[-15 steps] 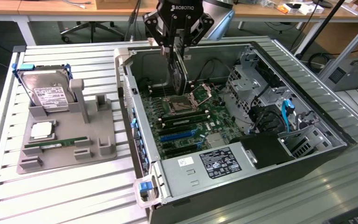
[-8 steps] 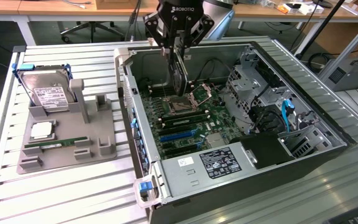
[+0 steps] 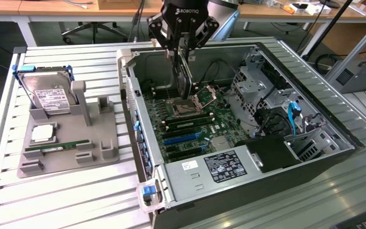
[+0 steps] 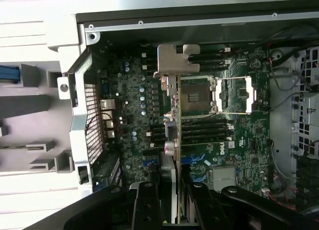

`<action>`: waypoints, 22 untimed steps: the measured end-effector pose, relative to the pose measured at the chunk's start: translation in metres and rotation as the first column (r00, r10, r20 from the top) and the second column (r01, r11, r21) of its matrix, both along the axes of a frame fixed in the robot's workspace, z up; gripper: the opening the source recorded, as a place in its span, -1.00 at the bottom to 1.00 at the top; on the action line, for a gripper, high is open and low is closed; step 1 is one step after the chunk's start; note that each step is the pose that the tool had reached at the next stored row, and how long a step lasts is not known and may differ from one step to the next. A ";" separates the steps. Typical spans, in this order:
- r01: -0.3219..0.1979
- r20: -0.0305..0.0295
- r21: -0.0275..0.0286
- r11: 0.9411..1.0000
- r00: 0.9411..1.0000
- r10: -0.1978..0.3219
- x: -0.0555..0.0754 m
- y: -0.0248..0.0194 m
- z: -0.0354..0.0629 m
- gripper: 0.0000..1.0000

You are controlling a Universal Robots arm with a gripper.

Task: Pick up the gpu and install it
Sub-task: 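Pick up the gpu and move the gpu toward the slot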

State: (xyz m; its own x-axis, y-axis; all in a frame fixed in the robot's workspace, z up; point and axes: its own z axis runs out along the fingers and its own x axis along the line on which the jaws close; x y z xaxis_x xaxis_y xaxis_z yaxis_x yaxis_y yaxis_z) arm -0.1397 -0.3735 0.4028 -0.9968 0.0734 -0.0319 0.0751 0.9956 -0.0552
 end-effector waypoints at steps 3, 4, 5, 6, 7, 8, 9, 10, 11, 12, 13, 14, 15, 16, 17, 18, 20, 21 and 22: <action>0.000 0.000 0.000 1.000 1.000 0.000 0.000 -0.0001 -0.0008 -0.47; 0.000 0.000 0.000 1.000 1.000 0.000 0.000 -0.0002 -0.0012 -0.47; 0.000 0.000 0.000 1.000 1.000 0.000 0.000 -0.0003 -0.0016 -0.47; 0.000 0.000 0.000 1.000 1.000 0.000 0.000 -0.0004 -0.0021 -0.47; 0.000 0.000 0.000 1.000 1.000 0.000 0.000 -0.0005 -0.0026 -0.47; 0.000 0.000 -0.001 1.000 1.000 0.000 0.000 -0.0005 -0.0031 -0.47; 0.000 0.000 -0.001 1.000 1.000 0.000 0.000 -0.0006 -0.0033 -0.47; 0.000 0.000 -0.001 1.000 1.000 0.000 0.000 -0.0006 -0.0036 -0.47; 0.000 0.000 -0.001 1.000 1.000 0.000 0.000 -0.0007 -0.0038 -0.47; 0.000 0.000 -0.001 1.000 1.000 0.000 0.000 -0.0007 -0.0042 -0.47; 0.000 0.000 -0.001 1.000 1.000 0.000 0.000 -0.0007 -0.0044 -0.47; 0.000 0.000 -0.001 1.000 1.000 0.000 0.001 -0.0008 -0.0047 -0.47; 0.000 0.000 -0.001 1.000 1.000 0.000 0.001 -0.0008 -0.0050 -0.47; 0.000 0.000 -0.001 1.000 1.000 0.000 0.001 -0.0008 -0.0053 -0.47; 0.000 0.000 -0.001 1.000 1.000 0.000 0.001 -0.0008 -0.0055 -0.47; 0.000 0.000 -0.001 1.000 1.000 0.000 0.001 -0.0009 -0.0058 -0.47; 0.000 0.000 -0.001 1.000 1.000 0.000 0.001 -0.0009 -0.0064 -0.47; 0.000 0.000 -0.002 1.000 1.000 0.000 0.001 -0.0009 -0.0067 -0.47; 0.000 0.000 -0.002 1.000 1.000 0.000 0.001 -0.0009 -0.0069 -0.47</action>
